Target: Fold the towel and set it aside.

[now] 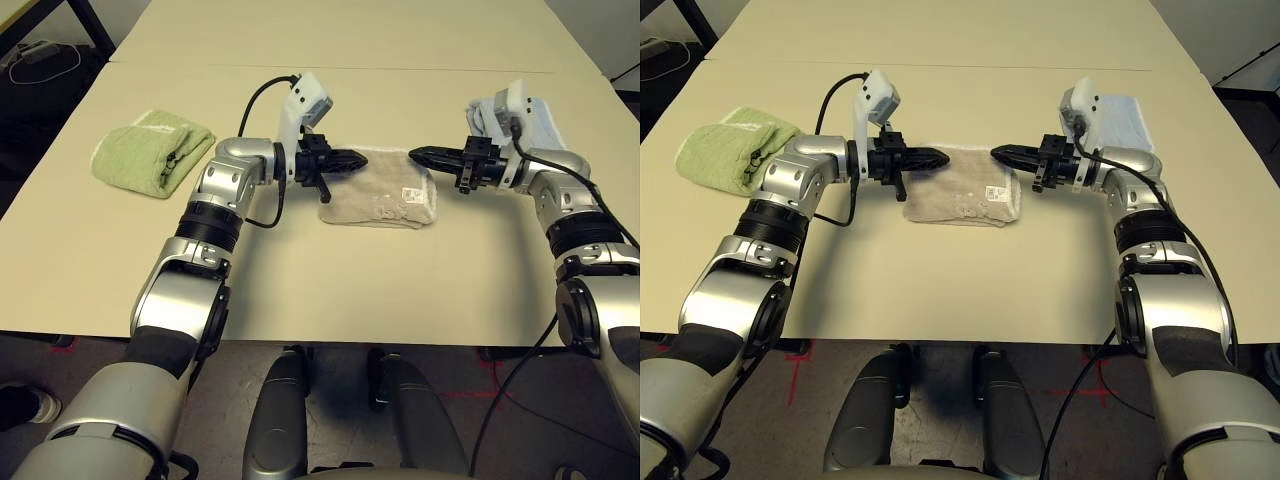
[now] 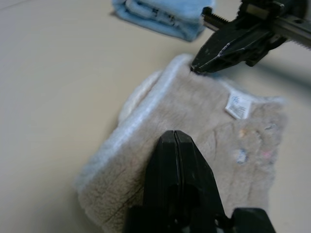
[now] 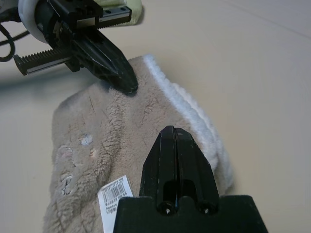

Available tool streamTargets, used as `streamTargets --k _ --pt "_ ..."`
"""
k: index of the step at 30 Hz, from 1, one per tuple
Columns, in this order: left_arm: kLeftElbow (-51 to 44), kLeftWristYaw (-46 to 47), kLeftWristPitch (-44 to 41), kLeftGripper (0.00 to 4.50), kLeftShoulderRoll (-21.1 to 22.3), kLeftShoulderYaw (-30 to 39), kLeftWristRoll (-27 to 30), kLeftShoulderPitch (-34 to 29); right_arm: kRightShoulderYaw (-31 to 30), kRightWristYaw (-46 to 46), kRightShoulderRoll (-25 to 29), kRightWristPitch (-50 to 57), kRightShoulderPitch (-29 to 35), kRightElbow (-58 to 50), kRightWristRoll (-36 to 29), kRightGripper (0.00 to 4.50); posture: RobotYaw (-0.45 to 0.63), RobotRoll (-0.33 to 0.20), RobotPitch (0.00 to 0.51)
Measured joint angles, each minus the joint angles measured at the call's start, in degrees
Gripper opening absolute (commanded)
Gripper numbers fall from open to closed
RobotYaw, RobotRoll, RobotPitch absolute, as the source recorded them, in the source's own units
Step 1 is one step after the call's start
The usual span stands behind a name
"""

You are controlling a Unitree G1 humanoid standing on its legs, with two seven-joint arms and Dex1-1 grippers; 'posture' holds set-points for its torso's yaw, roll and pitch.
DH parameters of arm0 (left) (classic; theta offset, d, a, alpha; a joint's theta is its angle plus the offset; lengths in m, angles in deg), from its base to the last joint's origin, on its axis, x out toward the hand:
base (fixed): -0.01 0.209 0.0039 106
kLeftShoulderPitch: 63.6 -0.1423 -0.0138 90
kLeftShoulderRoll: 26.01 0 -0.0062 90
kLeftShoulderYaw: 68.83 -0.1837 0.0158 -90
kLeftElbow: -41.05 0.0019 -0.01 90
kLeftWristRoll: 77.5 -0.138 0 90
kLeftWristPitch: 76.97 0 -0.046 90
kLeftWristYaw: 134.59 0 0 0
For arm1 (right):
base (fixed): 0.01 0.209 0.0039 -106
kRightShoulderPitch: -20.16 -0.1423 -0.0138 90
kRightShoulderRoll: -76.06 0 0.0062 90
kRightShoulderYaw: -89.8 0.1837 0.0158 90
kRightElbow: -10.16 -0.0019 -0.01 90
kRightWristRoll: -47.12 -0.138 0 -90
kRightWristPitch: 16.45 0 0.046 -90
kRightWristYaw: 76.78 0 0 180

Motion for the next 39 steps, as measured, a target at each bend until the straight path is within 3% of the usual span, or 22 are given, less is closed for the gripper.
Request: streamTargets --k 12,25,29,39 --pt "10.65 4.84 6.2 0.06 -1.0 -0.13 -4.09 2.4 -5.82 9.28 -1.05 0.66 -0.28 0.33 8.01 0.0 0.12 0.0 0.224" --pt "10.75 3.27 6.04 0.06 0.18 0.24 -4.88 0.52 -8.08 13.5 -2.2 0.67 -1.35 2.03 11.02 0.0 0.13 0.0 0.22" --pt "10.75 3.05 5.81 0.06 0.39 0.63 -4.84 0.55 -7.28 12.32 -2.04 0.6 -1.87 2.62 10.17 0.0 0.13 0.0 0.217" --pt "10.11 1.63 3.59 0.06 2.59 4.47 -3.54 2.81 2.18 2.81 -0.11 2.57 -2.52 2.9 -0.6 0.0 0.13 0.0 0.21"
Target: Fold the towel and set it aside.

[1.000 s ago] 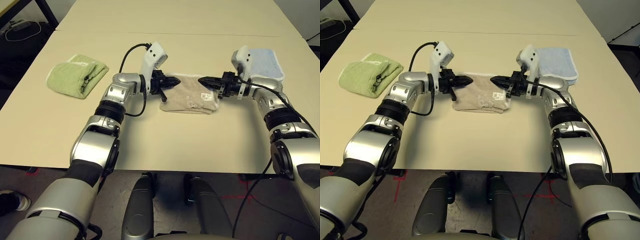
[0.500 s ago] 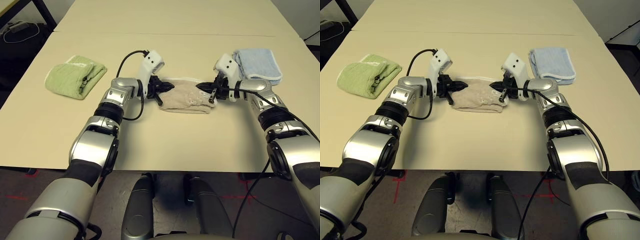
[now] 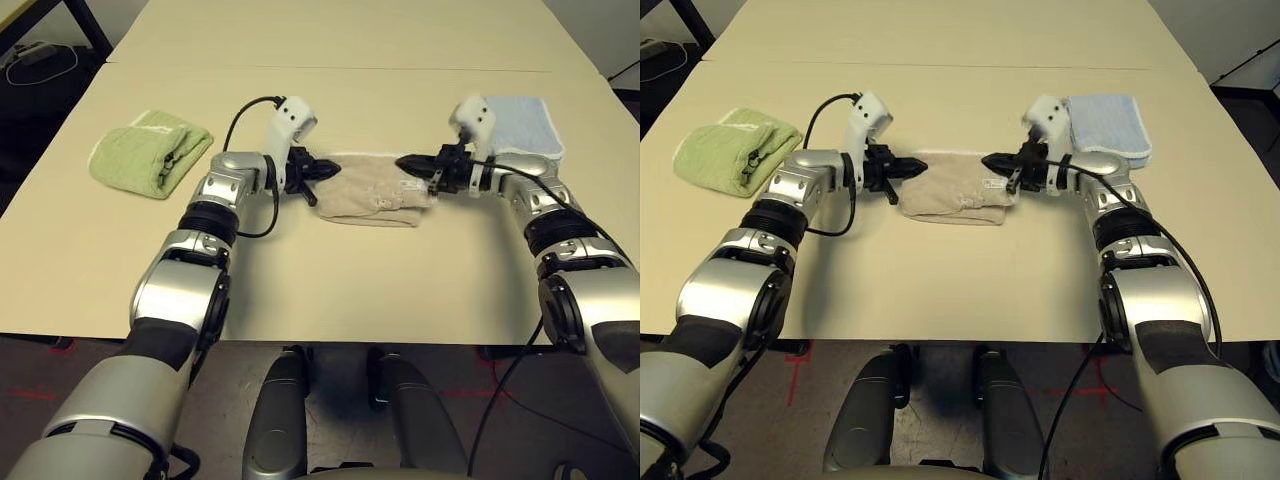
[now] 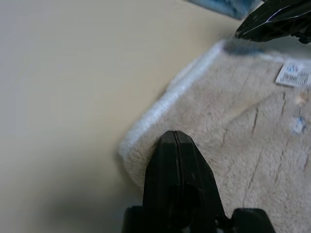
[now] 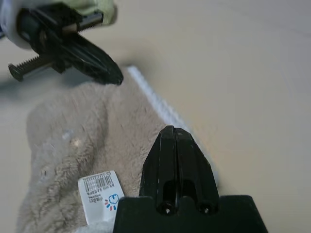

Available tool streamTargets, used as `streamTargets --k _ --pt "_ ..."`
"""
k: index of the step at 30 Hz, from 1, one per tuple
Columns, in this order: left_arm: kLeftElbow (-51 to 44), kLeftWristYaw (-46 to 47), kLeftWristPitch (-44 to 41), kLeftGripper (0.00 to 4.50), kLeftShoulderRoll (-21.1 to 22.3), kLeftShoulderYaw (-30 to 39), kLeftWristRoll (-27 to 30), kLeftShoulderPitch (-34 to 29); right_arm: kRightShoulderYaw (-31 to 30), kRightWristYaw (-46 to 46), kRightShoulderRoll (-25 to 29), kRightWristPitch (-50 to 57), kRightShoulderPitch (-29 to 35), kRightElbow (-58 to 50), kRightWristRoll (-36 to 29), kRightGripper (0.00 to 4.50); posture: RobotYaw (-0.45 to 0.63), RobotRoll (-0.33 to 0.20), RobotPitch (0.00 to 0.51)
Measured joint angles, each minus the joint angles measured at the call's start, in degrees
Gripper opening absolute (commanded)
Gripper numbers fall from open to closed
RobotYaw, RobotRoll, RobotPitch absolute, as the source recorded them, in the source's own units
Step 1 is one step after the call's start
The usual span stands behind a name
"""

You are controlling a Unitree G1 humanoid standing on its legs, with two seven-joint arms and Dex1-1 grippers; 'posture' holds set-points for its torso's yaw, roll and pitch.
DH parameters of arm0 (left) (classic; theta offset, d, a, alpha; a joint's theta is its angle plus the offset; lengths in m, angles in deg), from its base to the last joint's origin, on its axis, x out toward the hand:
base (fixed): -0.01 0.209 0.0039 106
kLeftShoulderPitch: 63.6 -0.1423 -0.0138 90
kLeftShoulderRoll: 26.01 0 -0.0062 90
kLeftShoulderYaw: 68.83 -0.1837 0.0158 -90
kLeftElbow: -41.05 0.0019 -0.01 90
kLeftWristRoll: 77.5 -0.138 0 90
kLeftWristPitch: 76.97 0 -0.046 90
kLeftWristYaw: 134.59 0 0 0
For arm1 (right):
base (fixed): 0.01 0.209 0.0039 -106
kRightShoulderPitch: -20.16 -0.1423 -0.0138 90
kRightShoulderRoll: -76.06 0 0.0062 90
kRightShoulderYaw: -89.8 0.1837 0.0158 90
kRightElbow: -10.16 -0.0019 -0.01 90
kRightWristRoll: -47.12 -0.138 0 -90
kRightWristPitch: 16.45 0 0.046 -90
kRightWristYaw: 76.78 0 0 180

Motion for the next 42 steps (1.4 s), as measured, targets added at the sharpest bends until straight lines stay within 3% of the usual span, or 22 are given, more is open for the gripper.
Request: streamTargets --k 5,10,14,16,19,22,29,34,42 --pt "-5.31 -1.35 -3.35 0.06 0.03 4.22 4.47 -0.04 3.52 -3.24 0.91 1.1 0.0 -1.36 -4.13 0.0 0.13 0.0 0.205" --pt "-17.03 -5.12 -7.76 0.06 0.92 5.72 9.75 -3.2 6.11 -7.13 1.34 1.88 1.21 -4.12 -8.13 0.0 0.14 0.0 0.202" --pt "-24.0 -5.7 -9.63 1.31 4.32 5.52 10.41 -9.5 6.32 -10.21 3.27 1.88 4.86 -7.14 -9.78 0.0 0.14 0.0 0.202" --pt "-26.89 -6.18 -9.71 2.15 6.16 5.01 10.42 -12.01 6.0 -12.5 4.56 1.68 7.31 -8.96 -9.95 0.0 0.13 0.0 0.199" --pt "-29.75 -7.69 -9.6 3.24 8.95 4.7 10.53 -14.43 5.17 -14.76 6.24 0.82 9.76 -10.97 -9.69 0.72 0.13 0.0 0.199" --pt "-31.21 -9.56 -8.6 4.45 11.58 4.57 10.56 -16.82 4.2 -15.87 7.78 -0.1 11.29 -12.6 -9.48 1.84 0.13 0.0 0.199" --pt "-32.98 -12.65 -4.9 4.5 14.32 4.41 10.8 -20.28 3.63 -17.43 9.68 -2.86 11.64 -13.08 -8.96 4.37 0.13 0.0 0.194" --pt "-34.07 -13.96 -2.37 4.5 16.17 4.42 10.87 -22.26 3.29 -16.73 10.53 0.66 11.65 -13.44 -8.77 4.44 0.13 0.0 0.191" --pt "-38.11 -14.32 -2.18 4.5 17.65 4.65 12.41 -26.28 3.9 -9.36 11.6 23.73 18.03 -26.32 -13.12 4.44 0.13 0.0 0.19"
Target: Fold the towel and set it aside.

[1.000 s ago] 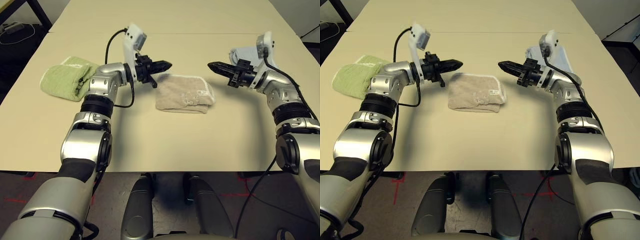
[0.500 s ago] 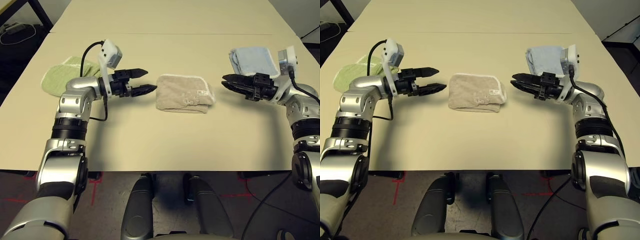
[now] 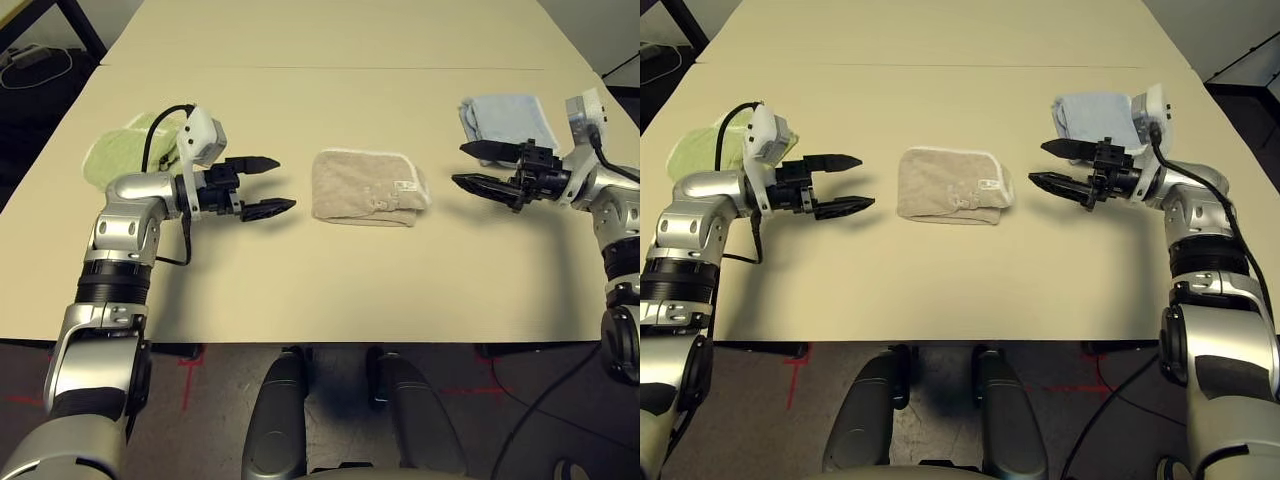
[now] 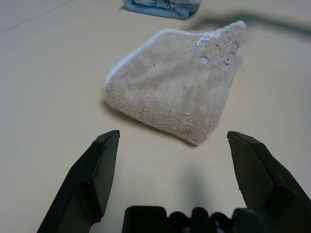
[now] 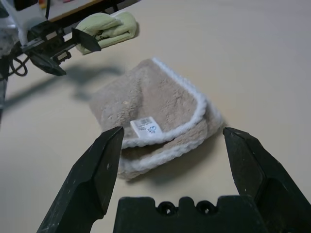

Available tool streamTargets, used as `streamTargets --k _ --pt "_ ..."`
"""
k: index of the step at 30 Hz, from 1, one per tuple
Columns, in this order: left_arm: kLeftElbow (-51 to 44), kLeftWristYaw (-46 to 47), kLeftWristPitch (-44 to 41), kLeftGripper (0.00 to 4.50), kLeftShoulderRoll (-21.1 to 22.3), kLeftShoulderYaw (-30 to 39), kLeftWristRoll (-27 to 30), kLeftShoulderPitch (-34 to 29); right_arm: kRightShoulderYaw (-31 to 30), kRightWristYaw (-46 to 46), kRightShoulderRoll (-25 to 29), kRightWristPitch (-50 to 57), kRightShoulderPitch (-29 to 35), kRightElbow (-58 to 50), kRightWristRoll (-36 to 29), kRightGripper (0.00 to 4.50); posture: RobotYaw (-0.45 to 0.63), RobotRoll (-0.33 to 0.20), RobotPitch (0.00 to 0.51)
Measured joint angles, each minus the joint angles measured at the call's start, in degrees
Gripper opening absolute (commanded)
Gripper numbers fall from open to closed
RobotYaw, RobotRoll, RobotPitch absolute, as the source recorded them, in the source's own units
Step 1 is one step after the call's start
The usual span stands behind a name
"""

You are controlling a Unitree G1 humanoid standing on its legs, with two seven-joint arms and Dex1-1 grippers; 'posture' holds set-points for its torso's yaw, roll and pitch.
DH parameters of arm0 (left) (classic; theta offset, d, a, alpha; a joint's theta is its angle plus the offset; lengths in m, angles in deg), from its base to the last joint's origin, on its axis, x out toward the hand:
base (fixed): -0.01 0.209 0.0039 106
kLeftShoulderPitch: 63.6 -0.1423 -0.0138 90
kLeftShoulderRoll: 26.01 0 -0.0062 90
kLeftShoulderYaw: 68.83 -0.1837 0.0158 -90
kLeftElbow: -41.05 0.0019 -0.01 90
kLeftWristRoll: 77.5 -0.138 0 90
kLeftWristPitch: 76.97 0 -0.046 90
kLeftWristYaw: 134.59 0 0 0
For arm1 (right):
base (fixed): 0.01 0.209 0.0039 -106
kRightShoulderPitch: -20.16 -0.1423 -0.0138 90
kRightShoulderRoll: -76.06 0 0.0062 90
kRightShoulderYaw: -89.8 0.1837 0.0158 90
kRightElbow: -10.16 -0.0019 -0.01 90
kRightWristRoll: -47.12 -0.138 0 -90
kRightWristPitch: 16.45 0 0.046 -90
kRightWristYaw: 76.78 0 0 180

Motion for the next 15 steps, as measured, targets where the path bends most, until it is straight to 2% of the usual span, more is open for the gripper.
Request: streamTargets --k 7,15 --pt "-1.52 -0.51 0.07 4.5 0.28 0.22 1.08 -1.07 0.05 7.96 -0.94 14.84 6.06 -13.47 -4.52 4.44 0.13 0.0 0.19" --pt "-4.25 -3.78 1.23 4.5 0.82 0.36 4.36 -3.12 -0.34 14.56 -1.51 22.19 7.17 -17.18 -5.34 4.44 0.14 0.0 0.196"
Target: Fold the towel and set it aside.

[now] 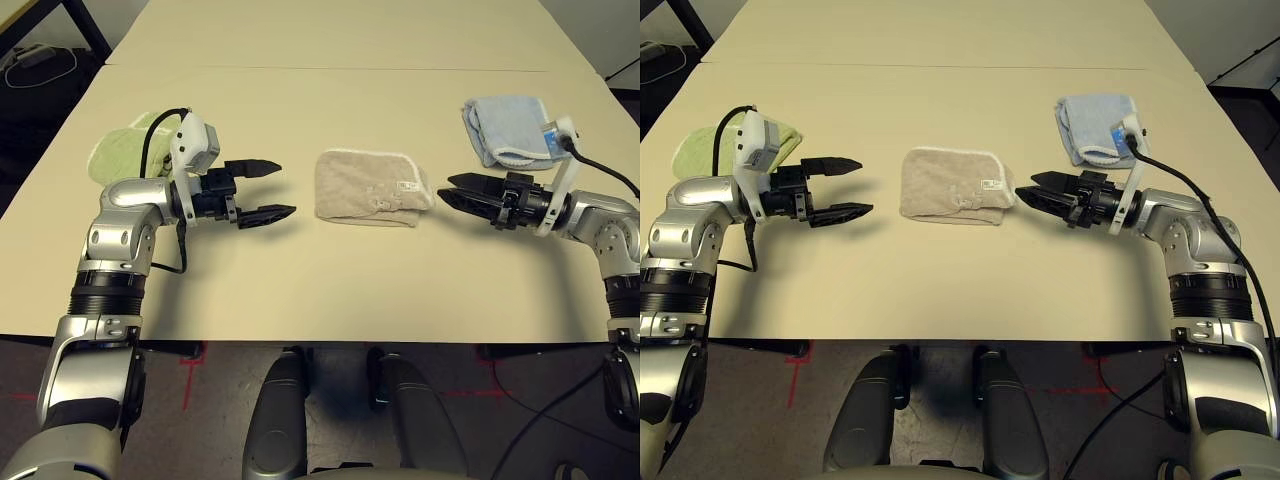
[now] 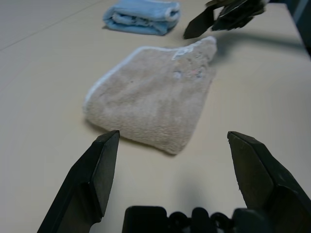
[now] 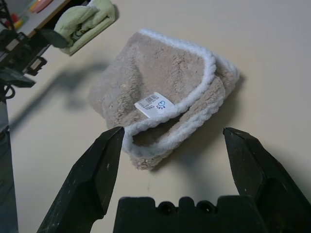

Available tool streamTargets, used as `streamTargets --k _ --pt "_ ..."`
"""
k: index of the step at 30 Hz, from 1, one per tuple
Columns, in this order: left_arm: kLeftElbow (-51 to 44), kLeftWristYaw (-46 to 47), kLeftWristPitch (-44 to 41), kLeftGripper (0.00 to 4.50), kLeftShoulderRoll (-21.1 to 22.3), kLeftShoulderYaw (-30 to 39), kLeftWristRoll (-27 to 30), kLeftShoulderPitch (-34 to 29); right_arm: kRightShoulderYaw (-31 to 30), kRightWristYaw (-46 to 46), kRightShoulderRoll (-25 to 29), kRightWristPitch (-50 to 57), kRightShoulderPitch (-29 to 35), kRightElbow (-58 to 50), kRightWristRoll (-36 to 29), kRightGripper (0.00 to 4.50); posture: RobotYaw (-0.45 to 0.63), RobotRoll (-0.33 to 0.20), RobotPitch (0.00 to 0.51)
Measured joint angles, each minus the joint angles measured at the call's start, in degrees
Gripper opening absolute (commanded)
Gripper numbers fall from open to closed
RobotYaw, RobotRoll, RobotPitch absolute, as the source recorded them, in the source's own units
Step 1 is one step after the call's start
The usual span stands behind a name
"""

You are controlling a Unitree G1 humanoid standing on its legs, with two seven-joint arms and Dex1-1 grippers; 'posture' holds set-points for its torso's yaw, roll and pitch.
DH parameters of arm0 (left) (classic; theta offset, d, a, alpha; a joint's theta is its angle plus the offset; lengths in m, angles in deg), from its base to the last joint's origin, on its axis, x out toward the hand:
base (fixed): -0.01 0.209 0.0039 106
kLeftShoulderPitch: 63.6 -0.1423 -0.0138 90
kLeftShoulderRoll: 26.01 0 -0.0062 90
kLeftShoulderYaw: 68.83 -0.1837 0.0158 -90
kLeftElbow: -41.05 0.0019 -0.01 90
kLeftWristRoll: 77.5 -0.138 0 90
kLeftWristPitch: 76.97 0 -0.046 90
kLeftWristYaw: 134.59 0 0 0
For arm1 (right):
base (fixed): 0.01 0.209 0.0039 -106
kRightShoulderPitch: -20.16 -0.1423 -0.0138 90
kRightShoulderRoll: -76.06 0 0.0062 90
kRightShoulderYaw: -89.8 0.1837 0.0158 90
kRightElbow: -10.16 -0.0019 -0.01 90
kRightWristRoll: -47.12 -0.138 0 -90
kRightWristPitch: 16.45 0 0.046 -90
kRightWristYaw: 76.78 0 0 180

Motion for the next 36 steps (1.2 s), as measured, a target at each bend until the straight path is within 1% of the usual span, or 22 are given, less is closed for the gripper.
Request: streamTargets --k 7,13,16,18,23,25,30,36 --pt "-0.32 -1.25 -1.54 4.5 5.42 2.09 1.95 -2.21 0.01 1.68 -0.52 4.02 -0.97 -0.13 -1.62 4.44 0.14 0.0 0.203" --pt "0.32 -3.39 -0.57 4.5 8.25 3.38 2.49 -4.81 -1.37 1.83 -1.46 4.26 -1.67 -0.11 -1.79 4.44 0.14 0.0 0.209" --pt "1.01 -5.05 0.37 4.5 9.44 3.55 2.49 -4.8 -2.27 1.41 -1.51 4.07 -1.96 -0.02 -1.76 4.44 0.13 0.0 0.211" --pt "3.13 -6.25 1.06 4.5 10.14 3.52 2.38 -4.44 -2.64 0.86 -1.5 3.66 -2.35 0.02 -1.71 4.44 0.13 0.0 0.213" --pt "7.24 -8.41 2.61 4.5 10.27 3.17 2.04 -1.58 -3.05 0.59 -1.54 3.56 -2.64 0.58 -1.74 4.44 0.12 0.0 0.213" --pt "7.86 -8.63 3.12 4.5 10.22 3.17 2.01 -0.2 -2.66 1.14 -2.05 5.14 -3.0 0.75 -2.4 4.44 0.12 0.0 0.214" --pt "9.26 -8.63 4.1 4.5 9.55 2.83 1.95 0.7 0.88 6.12 -4.29 13.48 -4.03 1.89 -6.52 4.44 0.12 0.0 0.215" --pt "9.26 -8.61 4.5 4.5 9.34 2.78 1.91 0.73 3.87 12.99 -6.96 19.16 -7.35 2.86 -8.45 4.44 0.12 0.0 0.215"
